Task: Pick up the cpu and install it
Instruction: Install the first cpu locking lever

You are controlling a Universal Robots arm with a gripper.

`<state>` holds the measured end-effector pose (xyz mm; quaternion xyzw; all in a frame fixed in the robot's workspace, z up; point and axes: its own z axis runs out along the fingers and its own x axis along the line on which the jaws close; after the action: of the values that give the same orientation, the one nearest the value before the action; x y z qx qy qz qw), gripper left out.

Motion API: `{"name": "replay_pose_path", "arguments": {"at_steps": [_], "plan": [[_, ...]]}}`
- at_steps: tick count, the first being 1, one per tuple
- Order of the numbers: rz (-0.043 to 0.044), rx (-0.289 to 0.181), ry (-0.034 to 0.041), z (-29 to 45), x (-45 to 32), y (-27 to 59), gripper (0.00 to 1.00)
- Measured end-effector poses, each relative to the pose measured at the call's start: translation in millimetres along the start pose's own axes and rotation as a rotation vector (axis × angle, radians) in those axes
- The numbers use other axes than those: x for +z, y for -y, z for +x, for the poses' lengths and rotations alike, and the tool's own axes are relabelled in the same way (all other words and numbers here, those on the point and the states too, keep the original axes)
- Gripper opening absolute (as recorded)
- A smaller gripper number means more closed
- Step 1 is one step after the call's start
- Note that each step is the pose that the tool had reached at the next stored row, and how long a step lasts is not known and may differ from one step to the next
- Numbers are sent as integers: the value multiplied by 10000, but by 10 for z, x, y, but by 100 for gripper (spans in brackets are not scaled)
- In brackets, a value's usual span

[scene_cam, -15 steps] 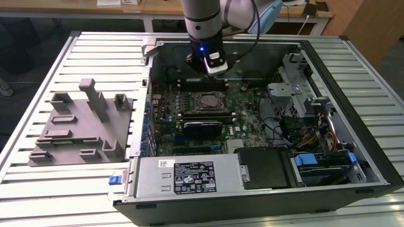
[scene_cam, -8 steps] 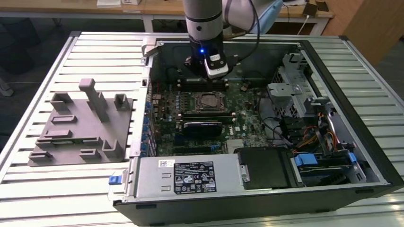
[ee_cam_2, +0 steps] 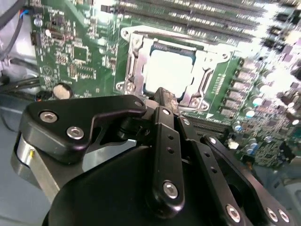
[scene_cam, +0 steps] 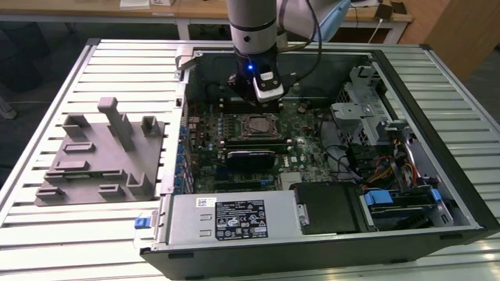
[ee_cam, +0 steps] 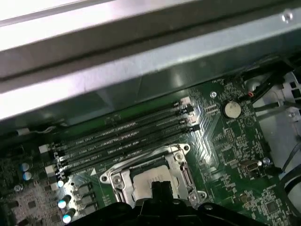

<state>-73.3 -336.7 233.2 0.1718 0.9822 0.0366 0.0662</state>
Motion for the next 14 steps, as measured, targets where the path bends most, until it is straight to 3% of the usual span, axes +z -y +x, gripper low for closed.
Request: {"name": "replay_pose_path", "arguments": {"at_steps": [2, 4, 6, 8, 14], "plan": [[36, 5, -43, -12, -1, 32, 11], [82, 18, -150, -22, -1, 60, 11], [168, 35, -389, -28, 4, 73, 11], [282, 52, -690, -30, 6, 76, 11], [294, 45, -729, -35, 9, 74, 11]]}}
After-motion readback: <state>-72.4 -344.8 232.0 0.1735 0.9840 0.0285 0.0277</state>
